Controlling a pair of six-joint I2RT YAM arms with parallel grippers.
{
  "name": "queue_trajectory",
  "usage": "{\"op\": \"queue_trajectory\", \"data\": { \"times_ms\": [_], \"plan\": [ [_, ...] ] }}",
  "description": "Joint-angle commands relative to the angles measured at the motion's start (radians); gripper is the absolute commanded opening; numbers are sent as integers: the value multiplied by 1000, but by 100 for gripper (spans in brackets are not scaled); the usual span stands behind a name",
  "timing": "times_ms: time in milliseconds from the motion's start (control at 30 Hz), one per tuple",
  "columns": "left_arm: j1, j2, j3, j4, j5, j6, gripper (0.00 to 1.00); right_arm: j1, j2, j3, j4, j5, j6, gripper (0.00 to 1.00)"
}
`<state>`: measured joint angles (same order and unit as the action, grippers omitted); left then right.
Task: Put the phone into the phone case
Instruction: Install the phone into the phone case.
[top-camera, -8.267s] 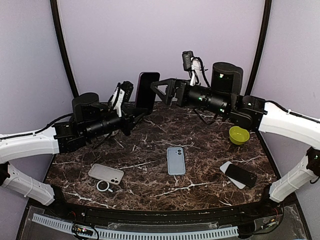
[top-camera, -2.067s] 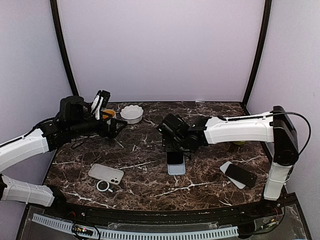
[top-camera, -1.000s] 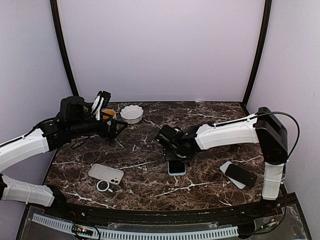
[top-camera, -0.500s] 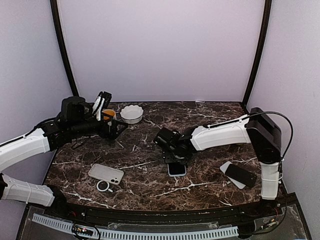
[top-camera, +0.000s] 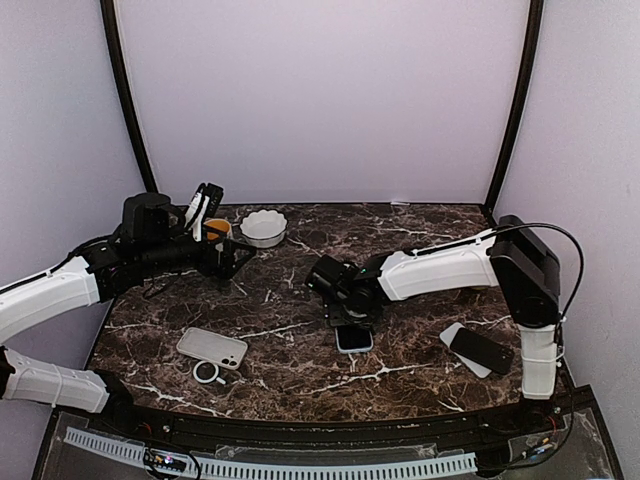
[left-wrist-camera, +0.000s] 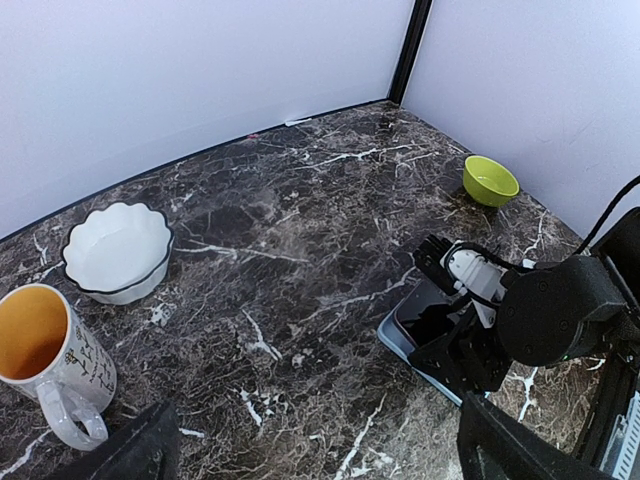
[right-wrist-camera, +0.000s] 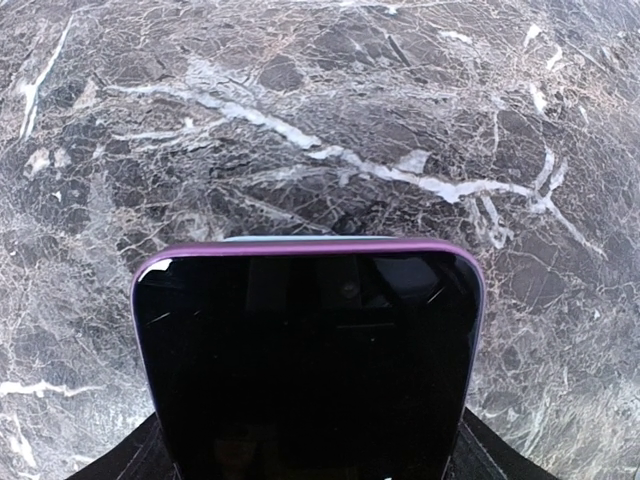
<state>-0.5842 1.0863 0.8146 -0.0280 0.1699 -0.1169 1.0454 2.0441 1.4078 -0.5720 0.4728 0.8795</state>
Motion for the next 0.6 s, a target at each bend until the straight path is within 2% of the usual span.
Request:
{"op": "queue_trajectory", "data": {
  "times_ms": [0,333,567],
  "plan": [
    [8,-9,26,-13,9,-1,99,1,30,7,-52,29,-19,81],
    [8,-14,26,-13,7,0,99,1,32,26,-80,51,-37,84],
    [7,-14,28,-13,15,0,99,11,3,95,-179,74,-71,82]
  ]
}}
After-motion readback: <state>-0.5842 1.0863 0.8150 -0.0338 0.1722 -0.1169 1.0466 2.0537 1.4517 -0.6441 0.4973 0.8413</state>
